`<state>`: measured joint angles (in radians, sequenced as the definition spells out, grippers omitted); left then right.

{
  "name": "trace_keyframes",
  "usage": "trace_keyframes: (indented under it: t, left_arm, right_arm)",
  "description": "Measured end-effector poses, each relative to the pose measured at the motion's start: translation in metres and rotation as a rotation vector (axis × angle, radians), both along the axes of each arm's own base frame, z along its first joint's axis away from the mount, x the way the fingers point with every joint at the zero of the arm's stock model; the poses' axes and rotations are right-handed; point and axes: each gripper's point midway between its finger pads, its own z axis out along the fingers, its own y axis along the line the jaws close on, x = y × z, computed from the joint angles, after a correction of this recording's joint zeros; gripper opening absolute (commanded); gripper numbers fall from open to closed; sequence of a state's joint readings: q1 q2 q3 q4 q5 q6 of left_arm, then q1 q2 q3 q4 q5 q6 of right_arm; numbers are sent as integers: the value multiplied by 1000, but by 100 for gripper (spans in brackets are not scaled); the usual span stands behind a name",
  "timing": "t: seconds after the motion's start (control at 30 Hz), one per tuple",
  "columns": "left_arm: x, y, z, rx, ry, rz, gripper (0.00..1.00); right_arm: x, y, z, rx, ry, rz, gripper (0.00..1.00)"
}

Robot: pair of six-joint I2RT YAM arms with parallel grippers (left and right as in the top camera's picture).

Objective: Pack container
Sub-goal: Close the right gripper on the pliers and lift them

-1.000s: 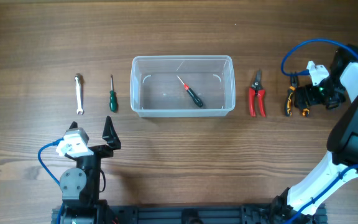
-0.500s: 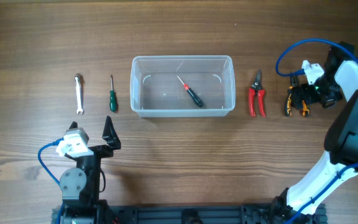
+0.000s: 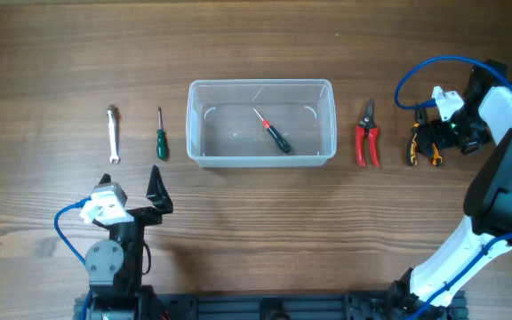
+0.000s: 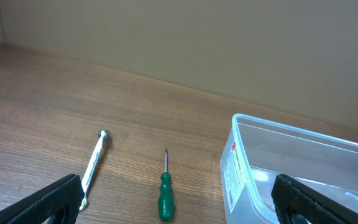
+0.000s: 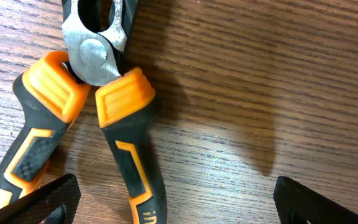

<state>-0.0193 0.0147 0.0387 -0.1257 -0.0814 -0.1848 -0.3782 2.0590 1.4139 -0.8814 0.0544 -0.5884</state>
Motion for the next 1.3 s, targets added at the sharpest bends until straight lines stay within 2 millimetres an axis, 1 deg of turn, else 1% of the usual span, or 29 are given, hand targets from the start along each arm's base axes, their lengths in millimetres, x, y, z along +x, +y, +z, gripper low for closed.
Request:
trace_keyframes:
  t: [0.13, 0.23, 0.5, 0.53, 0.6, 0.63, 0.7, 0.73, 0.97, 1.0, 1.07, 1.17, 1.23, 1.3]
  left_arm:
    - [0, 0, 0, 0, 0, 0, 100]
    - [0, 0, 0, 0, 0, 0, 100]
    - [0, 0, 0, 0, 0, 0, 100]
    - [0, 0, 0, 0, -1, 0, 100]
    - [0, 0, 0, 0, 0, 0, 100]
    - [0, 0, 0, 0, 0, 0, 100]
    - [0, 0, 0, 0, 0, 0, 100]
    - [0, 0, 0, 0, 0, 0, 100]
    - [0, 0, 0, 0, 0, 0, 100]
    - [0, 0, 0, 0, 0, 0, 100]
    - [0, 0, 0, 0, 0, 0, 100]
    - [0, 0, 0, 0, 0, 0, 100]
    - [0, 0, 0, 0, 0, 0, 100]
    - [0, 0, 0, 0, 0, 0, 100]
  right_arm:
    - [0, 0, -1, 1, 2, 0, 100]
    - [-1, 1, -5, 8, 14, -1, 100]
    - [-1, 1, -5, 8, 14, -1, 99]
    - [-1, 1, -5, 8, 14, -1, 97]
    - [-1, 1, -5, 8, 14, -1, 89]
    - [-1, 1, -6, 10, 13, -1, 81]
    - [-1, 2, -6, 14, 11, 0, 72]
    - [0, 3, -6, 13, 8, -5, 69]
    - [5, 1, -5, 6, -10, -4, 68]
    - [6, 1, -5, 5, -14, -4, 66]
    - [8, 1, -5, 8, -23, -4, 58]
    - [11, 1, -5, 12, -36, -5, 54]
    - [12, 1, -5, 14, -40, -4, 47]
    - [12, 1, -5, 14, -43, -4, 44]
